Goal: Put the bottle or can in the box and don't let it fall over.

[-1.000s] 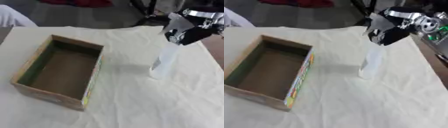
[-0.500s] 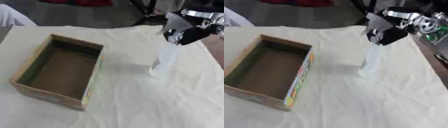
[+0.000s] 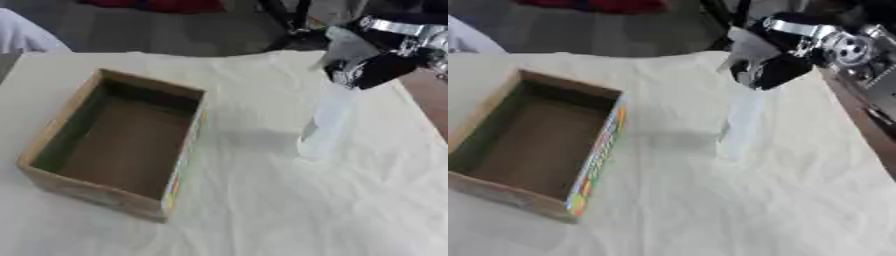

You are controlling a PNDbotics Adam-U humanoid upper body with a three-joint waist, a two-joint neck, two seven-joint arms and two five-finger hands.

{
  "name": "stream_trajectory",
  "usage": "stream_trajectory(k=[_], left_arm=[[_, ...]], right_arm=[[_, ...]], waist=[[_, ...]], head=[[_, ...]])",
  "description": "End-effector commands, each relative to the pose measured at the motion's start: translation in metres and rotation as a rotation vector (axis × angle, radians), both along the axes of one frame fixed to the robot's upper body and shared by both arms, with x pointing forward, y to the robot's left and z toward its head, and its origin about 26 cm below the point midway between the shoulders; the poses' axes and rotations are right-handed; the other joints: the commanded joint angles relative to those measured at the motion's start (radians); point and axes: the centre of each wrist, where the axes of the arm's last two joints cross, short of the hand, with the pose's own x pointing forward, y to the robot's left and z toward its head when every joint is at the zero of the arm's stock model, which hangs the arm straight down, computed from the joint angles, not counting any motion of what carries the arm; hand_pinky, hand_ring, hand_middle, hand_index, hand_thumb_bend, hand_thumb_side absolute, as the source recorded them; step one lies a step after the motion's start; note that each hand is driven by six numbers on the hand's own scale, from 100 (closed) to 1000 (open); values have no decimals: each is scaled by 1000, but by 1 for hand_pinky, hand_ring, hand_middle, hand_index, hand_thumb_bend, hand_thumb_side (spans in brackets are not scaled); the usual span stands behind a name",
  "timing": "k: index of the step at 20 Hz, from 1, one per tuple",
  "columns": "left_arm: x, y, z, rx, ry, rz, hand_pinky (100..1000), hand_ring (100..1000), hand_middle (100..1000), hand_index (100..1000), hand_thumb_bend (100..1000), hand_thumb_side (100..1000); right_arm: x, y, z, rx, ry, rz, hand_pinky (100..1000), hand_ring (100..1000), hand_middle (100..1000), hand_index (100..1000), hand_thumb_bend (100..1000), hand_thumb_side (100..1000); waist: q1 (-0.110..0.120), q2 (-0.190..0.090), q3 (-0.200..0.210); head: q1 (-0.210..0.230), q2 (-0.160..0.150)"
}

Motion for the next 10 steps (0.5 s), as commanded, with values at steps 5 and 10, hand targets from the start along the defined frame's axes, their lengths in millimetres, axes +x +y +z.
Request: stream_trajectory(k=[5,10], left_arm=[[-2,0,8,23,-29,-5,850,575,672,708,100,778],[-2,1,9,23,-31,-4,851,575,672,708,100,774]], right_arm=[[-5,-3,10,4,-62,-10,157,265,194,273,100,100],[-6,-3,10,15,-79,-2,105,219,100,213,100,100]], waist=[[1,-14,2],[2,-17,3]], head=[[-2,-12],[-3,-10]])
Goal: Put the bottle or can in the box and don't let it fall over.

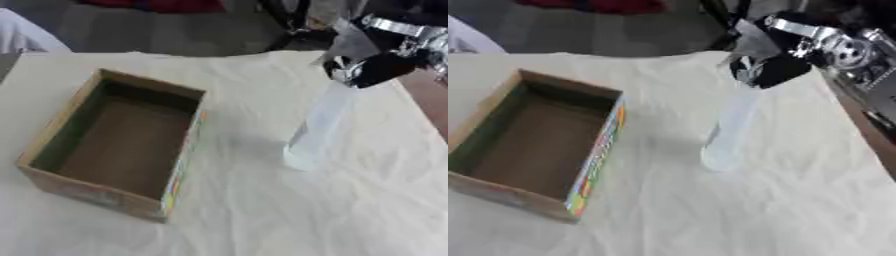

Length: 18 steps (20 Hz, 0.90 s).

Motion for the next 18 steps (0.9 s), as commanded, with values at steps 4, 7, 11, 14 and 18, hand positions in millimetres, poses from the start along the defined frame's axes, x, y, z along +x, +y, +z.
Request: stream_trajectory(k=[4,7,11,14,18], left_arm=[[-2,1,8,24,-30,-3,850,575,672,707,100,772],[-2,1,9,25,-30,-3,850,575,672,707,100,770],[-3,2,8,26,-28,-2,848,573,671,707,100,766],[-4,3,8,27,-26,0,847,573,670,707,100,762],[-4,4,8,27,-22,2,847,573,670,707,100,759]], right_arm=[[-8,-2,15,-8,-49,16,100,167,100,177,100,100],[-9,-1,18,-10,-48,30,100,140,100,163,100,100],[-11,0,22,-21,-47,37,100,100,100,147,100,100],[-14,3,30,-36,-66,40,100,100,100,140,100,100],[-17,9,40,-55,-96,39,100,100,100,139,156,100]], waist=[[1,-21,3],[-1,-28,4],[-4,-39,6],[-7,-50,6],[-9,-64,7]], head=[[-3,-7],[-3,-2],[-2,8],[-2,17],[-5,26]])
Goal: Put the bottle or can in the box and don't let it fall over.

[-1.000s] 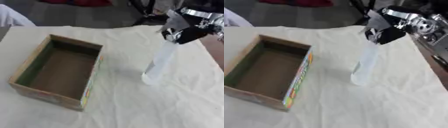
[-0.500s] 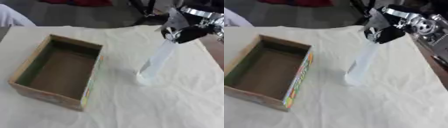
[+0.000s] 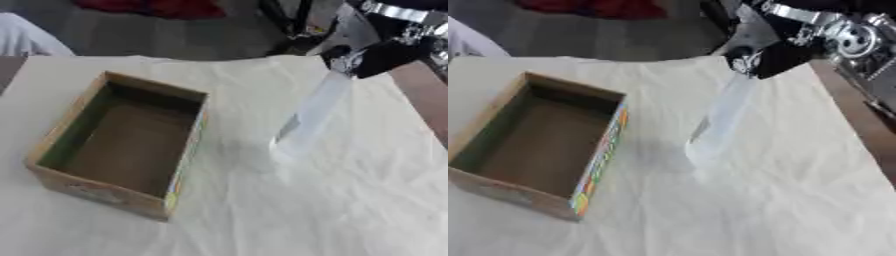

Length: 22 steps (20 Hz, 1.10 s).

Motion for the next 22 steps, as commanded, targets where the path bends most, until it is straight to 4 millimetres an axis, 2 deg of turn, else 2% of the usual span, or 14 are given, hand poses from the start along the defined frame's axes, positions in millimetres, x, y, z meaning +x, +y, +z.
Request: stream_trajectory(k=[1,6,22], left_arm=[[-3,4,10,31,-27,-1,846,573,670,707,100,758],[-3,4,9,28,-26,0,844,571,668,707,100,756],[-3,5,10,17,-29,3,840,564,656,706,100,751]], right_arm=[[-11,0,22,-38,-65,-12,100,100,100,138,183,100],[-12,9,28,-58,-77,12,100,100,100,126,269,100],[-15,40,48,-81,-166,80,100,100,100,108,338,100]], waist=[[2,-28,2],[1,-38,8],[-7,-53,28]], head=[[-6,7],[-16,13],[-34,21]])
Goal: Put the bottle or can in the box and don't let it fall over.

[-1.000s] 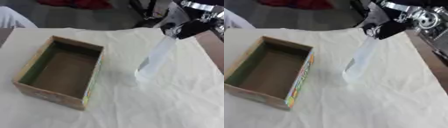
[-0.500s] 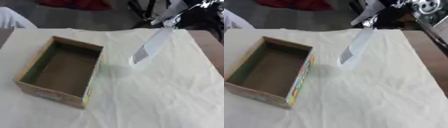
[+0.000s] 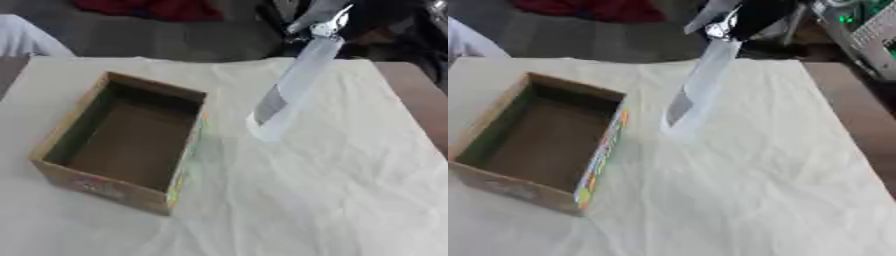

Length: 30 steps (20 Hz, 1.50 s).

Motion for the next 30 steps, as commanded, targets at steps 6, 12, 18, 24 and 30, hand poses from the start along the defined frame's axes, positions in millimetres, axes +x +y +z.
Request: stream_trajectory(k=[6,12,18,24,30], left_arm=[[-2,3,11,20,-31,7,835,559,647,703,100,750],[-2,3,11,21,-31,9,834,557,642,700,100,750],[0,1,14,15,-43,-2,835,559,642,700,100,748],[2,-2,19,7,-56,-22,836,559,642,700,100,746],[7,-9,25,-3,-65,-63,837,562,644,700,100,743]], right_arm=[[-12,12,18,60,-129,-23,100,100,100,123,265,206],[-20,29,21,85,-188,1,100,100,100,107,295,219],[-18,42,25,60,-205,22,100,100,100,100,311,221],[-11,52,26,56,-207,19,100,100,100,100,308,218],[-7,64,27,46,-213,35,100,100,100,102,315,221]], waist=[[0,-23,8],[0,-23,18],[-4,-24,37],[-12,-23,65],[-19,-29,112]], head=[[-28,-10],[-50,-15],[-62,-14],[-71,1],[-99,22]])
